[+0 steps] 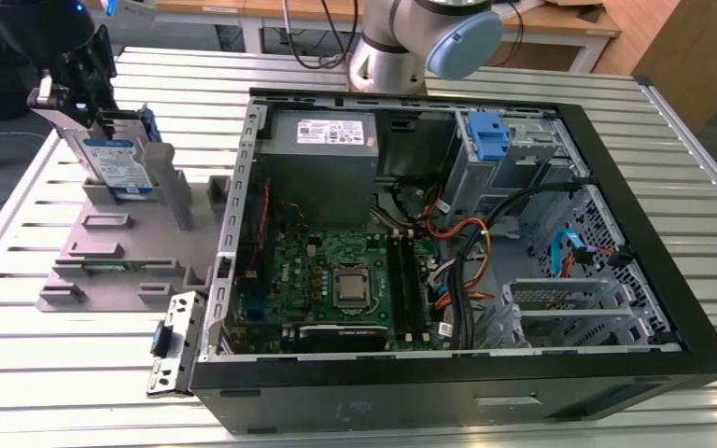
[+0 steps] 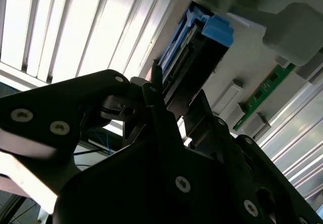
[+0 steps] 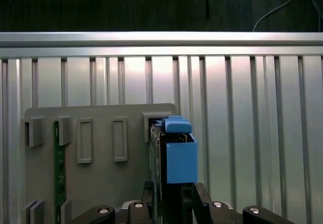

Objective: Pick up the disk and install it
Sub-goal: 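Pick up the disk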

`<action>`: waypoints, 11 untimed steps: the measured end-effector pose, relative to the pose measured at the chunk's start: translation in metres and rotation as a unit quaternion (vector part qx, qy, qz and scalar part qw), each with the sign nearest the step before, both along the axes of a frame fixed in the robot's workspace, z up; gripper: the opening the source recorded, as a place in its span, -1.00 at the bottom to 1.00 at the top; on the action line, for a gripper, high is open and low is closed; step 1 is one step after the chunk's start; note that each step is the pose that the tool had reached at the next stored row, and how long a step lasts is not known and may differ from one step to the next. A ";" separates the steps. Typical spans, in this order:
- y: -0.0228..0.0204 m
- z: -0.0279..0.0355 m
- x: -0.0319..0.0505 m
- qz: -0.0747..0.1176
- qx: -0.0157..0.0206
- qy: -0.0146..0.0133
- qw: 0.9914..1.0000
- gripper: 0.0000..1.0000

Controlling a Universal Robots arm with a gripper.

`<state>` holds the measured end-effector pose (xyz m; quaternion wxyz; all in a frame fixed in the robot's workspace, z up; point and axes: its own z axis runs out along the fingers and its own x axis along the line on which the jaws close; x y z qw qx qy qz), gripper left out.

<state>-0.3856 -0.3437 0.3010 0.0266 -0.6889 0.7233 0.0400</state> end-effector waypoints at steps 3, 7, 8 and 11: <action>0.0008 0.0000 0.0005 0.000 -0.002 0.000 1.000 -0.14; 0.0011 0.0000 0.0009 0.000 -0.003 0.000 1.000 -0.14; 0.0012 0.0000 0.0011 0.000 -0.003 0.000 1.000 -0.14; 0.0012 0.0000 0.0022 0.000 -0.003 0.000 1.000 -0.14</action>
